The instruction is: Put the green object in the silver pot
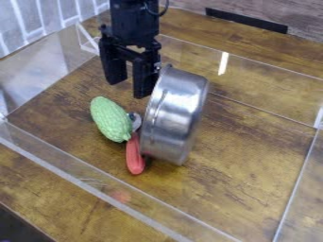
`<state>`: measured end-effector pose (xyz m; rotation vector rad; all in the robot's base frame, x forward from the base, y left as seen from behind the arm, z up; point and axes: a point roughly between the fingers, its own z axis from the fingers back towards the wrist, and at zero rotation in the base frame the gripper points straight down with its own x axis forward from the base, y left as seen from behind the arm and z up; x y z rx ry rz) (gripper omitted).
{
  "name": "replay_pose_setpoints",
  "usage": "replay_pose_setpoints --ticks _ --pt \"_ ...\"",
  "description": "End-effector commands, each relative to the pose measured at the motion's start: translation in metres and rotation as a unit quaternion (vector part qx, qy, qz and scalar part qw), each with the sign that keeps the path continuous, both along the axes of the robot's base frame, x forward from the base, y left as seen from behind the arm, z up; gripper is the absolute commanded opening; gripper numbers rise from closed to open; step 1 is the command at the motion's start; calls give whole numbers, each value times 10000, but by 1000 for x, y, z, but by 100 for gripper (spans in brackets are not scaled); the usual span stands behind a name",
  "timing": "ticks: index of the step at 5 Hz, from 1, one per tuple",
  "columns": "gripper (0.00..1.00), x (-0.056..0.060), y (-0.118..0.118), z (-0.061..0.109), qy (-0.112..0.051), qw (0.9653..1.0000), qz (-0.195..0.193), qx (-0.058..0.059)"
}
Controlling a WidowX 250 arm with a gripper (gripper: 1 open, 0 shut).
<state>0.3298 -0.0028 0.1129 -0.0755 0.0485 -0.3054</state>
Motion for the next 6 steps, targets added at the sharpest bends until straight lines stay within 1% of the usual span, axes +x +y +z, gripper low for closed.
replay_pose_setpoints --ticks 1,3,6 --pt "100 0 3 9 -247 9997 -25 -2" --pt "100 -1 1 -5 -180 9998 -77 -53" --pt "100 -1 -20 -15 -171 9995 -252 -131"
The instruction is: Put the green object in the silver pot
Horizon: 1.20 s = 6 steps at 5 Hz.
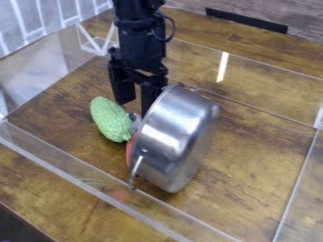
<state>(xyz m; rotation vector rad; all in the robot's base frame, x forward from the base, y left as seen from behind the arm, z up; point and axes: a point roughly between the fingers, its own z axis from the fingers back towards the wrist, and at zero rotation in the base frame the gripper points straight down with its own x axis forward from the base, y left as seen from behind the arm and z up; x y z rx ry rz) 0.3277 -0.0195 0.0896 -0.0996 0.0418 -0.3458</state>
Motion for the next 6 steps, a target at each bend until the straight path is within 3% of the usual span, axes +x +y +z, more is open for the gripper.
replay_pose_setpoints --ticks 1,3,4,5,6 --pt "100 1 -8 4 -131 9998 -122 -18" --pt "100 2 -14 -3 -96 9997 -212 -36" --pt "0 3 -16 -7 -84 9997 -227 -46" --pt "0 3 -17 -5 -85 9997 -243 -26" --pt "100 -2 -14 -8 61 9999 155 -17"
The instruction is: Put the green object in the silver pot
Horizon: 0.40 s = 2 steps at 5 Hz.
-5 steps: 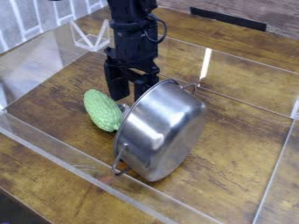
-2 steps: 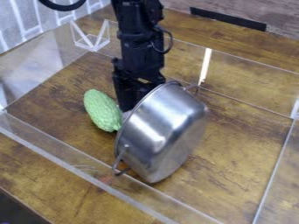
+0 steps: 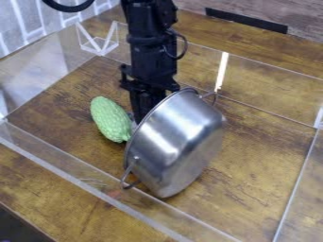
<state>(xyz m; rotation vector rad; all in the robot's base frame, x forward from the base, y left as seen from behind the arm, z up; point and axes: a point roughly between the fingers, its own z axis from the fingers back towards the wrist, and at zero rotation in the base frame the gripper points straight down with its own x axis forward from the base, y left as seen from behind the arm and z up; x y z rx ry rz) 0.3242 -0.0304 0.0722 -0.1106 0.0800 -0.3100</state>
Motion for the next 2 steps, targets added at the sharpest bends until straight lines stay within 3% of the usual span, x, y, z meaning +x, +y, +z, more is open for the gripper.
replay_pose_setpoints --ticks 1,2 --pt "100 -5 1 5 -2 9991 421 28" --pt "100 -7 8 2 65 9970 770 47"
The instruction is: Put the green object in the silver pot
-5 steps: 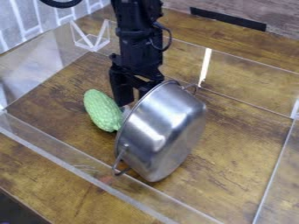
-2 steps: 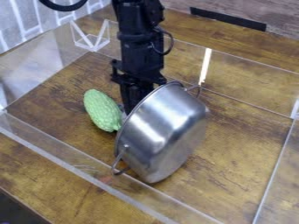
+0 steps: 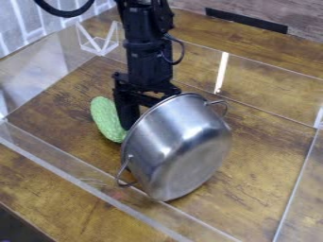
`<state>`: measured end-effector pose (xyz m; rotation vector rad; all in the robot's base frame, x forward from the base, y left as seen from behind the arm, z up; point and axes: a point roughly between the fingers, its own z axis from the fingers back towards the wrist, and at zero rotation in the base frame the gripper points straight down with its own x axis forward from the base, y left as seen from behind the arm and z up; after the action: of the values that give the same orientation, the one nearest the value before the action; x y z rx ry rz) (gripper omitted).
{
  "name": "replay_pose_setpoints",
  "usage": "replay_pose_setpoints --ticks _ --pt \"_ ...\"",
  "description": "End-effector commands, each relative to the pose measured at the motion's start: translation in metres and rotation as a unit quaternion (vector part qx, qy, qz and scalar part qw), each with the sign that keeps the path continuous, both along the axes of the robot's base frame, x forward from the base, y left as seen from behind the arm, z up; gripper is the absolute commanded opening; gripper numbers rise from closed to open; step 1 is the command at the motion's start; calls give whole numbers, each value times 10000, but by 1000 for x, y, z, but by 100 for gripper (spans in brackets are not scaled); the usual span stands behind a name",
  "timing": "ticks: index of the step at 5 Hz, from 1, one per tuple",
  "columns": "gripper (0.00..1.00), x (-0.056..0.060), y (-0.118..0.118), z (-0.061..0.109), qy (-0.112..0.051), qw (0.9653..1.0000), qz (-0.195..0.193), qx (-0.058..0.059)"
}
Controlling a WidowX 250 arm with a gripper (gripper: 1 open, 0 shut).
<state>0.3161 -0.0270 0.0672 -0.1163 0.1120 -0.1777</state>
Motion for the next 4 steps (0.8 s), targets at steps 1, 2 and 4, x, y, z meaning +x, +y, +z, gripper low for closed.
replay_pose_setpoints --ticks 1,2,4 --pt "100 -1 12 4 -78 9989 449 50" --pt "100 -3 17 1 -16 9976 682 67" --pt "100 -6 27 -6 56 9927 1205 68"
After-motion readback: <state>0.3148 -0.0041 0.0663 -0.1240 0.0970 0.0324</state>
